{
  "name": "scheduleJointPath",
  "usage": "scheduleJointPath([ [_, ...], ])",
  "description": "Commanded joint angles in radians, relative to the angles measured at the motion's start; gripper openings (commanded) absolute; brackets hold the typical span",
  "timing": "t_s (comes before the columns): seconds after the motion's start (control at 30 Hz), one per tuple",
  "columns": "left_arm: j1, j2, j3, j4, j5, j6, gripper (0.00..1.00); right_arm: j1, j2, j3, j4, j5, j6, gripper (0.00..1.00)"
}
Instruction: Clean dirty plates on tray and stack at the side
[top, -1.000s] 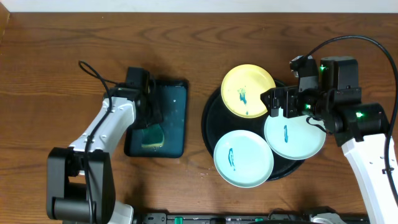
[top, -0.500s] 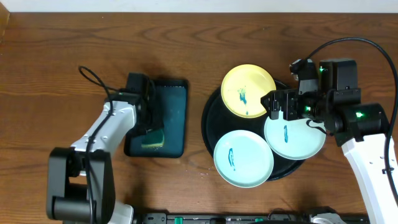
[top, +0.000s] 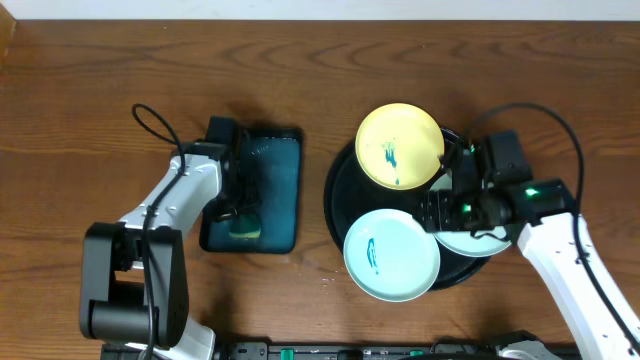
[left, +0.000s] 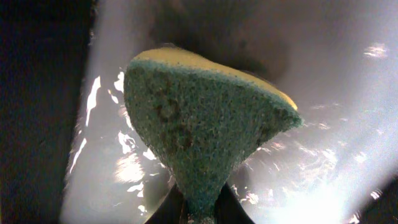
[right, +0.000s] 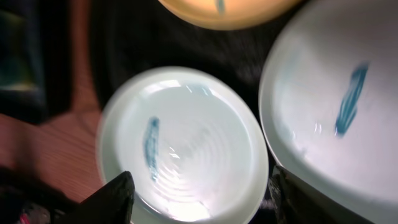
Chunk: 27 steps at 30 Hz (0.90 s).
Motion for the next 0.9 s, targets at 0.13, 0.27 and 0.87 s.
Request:
scheduleJointPath([
  [0.13,0.000,-0.152,0.103,-0.077,0.018,0.021,0.07,0.008,0.027,-0.130,0.019,0.025,0.085,0.53],
  [0.27,0.000,-0.244,0.103,-0.100,0.018,0.021,0.07,0.008,0.029,-0.190,0.019,0.055,0.159,0.47],
  [0.87,0.000,-0.349,0.103,-0.127,0.018,0.021,0.07,0.008,0.028,-0.379,0.433,-0.001,0.283,0.01],
])
